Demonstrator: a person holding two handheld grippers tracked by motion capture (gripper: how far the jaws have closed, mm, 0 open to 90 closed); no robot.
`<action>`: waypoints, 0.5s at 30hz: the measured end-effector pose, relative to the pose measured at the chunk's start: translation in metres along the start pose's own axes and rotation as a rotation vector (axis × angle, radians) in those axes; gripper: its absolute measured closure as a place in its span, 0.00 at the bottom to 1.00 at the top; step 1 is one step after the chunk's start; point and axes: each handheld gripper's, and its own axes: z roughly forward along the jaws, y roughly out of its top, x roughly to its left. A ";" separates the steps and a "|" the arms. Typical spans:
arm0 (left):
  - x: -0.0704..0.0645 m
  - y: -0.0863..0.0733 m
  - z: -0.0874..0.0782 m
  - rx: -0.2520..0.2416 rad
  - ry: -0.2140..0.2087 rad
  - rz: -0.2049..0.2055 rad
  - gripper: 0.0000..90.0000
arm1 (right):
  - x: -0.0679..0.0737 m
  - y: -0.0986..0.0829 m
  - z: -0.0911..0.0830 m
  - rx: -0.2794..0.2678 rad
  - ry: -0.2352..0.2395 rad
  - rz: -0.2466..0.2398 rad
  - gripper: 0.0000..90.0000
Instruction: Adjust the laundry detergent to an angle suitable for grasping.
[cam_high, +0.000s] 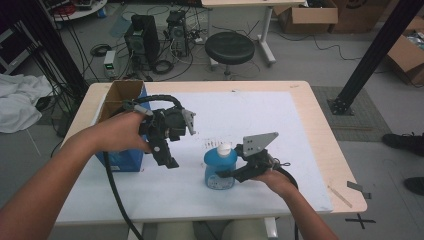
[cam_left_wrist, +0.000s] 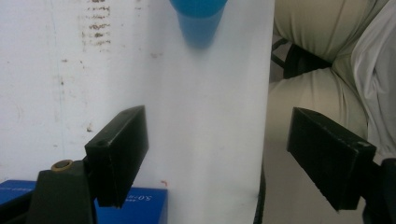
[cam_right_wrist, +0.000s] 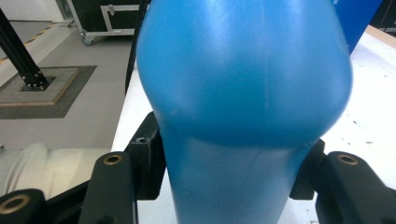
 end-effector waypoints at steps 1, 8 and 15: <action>0.000 0.000 0.000 0.000 -0.001 0.001 0.24 | 0.000 0.000 0.000 0.000 0.000 0.000 0.48; -0.001 0.000 0.001 0.000 0.000 0.001 0.24 | 0.001 0.000 -0.002 0.011 0.002 -0.007 0.47; -0.001 0.000 0.001 -0.002 -0.001 -0.001 0.24 | 0.002 0.000 -0.002 0.014 -0.005 -0.005 0.46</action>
